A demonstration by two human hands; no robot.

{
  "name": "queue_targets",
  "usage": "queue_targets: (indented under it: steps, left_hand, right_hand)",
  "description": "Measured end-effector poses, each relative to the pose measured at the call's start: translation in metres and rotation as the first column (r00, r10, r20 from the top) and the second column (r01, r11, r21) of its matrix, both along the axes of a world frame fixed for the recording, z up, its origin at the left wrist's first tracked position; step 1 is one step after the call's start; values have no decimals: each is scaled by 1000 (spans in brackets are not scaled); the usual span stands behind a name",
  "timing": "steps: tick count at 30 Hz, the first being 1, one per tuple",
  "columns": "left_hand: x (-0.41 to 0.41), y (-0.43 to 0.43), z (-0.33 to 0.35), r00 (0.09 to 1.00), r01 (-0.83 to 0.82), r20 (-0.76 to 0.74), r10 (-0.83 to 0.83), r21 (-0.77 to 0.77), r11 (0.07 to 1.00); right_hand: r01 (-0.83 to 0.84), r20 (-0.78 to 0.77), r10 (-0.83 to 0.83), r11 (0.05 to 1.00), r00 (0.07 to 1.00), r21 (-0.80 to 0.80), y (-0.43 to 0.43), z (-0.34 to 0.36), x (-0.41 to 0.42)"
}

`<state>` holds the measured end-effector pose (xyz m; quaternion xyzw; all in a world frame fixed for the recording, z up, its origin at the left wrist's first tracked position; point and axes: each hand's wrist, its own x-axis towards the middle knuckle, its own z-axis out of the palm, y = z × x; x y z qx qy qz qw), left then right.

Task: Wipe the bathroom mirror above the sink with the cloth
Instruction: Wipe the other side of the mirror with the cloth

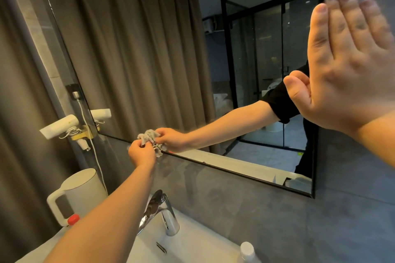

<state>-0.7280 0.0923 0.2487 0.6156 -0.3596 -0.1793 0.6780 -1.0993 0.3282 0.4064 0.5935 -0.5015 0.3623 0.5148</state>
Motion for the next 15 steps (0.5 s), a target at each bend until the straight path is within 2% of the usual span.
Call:
queue_targets:
  steps: [7, 15]
  left_hand:
    - [-34, 43, -6, 986, 159, 62, -154, -87, 983]
    - [-89, 93, -11, 922, 375, 183, -341, -205, 904]
  right_hand:
    - [4, 2, -4, 1000, 1000, 11, 1, 0, 0]
    - [12, -11, -12, 999, 1000, 31, -2, -2, -3]
